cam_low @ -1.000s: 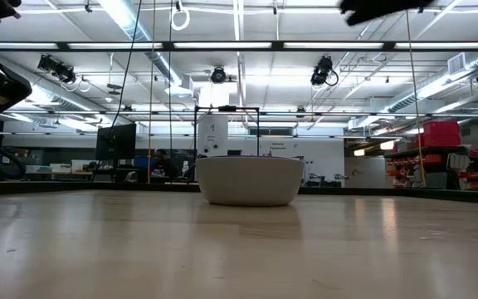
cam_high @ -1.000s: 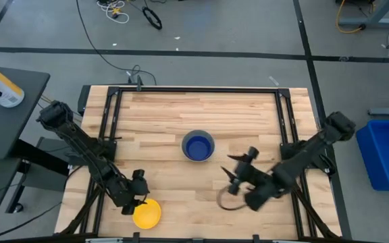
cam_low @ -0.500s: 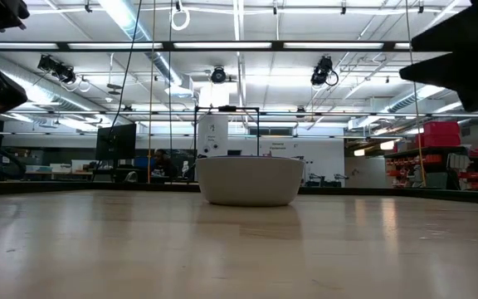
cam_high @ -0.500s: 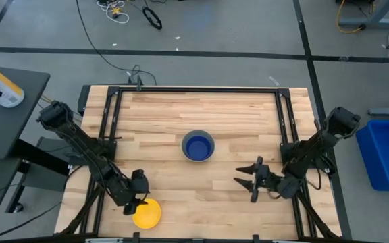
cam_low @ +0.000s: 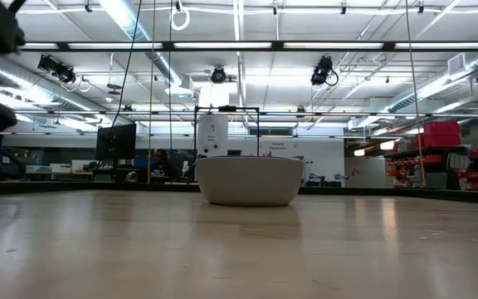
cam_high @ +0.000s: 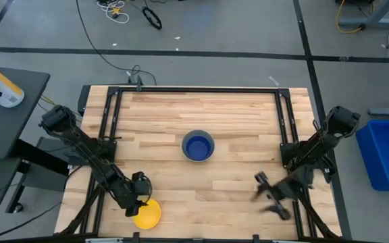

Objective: Nest bowls inside each other
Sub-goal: Stack the yellow bowl on the blue bowl

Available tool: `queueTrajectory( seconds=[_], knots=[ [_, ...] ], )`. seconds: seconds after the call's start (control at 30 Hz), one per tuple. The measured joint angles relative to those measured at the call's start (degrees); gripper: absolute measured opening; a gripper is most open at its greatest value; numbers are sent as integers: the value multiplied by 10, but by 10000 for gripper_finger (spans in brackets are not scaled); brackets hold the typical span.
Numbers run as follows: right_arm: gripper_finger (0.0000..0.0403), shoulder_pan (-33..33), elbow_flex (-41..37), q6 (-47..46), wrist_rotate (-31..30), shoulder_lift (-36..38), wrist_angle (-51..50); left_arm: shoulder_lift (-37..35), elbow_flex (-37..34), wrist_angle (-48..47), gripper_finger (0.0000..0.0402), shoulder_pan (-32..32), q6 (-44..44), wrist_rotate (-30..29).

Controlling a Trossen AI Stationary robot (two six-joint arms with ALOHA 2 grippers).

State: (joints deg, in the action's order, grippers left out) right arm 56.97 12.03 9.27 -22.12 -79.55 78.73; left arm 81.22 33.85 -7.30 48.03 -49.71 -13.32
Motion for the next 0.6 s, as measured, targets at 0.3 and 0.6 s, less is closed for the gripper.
queueTrajectory(
  seconds=[0.3, 0.6],
  knots=[
    [227, 177, -115, 86, -161, 40, 107, 48, 0, 28, 224, -7, 7, 21],
    [240, 351, -114, 225, -313, 49, 115, 48, 0, 11, 117, -33, 17, 28]
  ],
)
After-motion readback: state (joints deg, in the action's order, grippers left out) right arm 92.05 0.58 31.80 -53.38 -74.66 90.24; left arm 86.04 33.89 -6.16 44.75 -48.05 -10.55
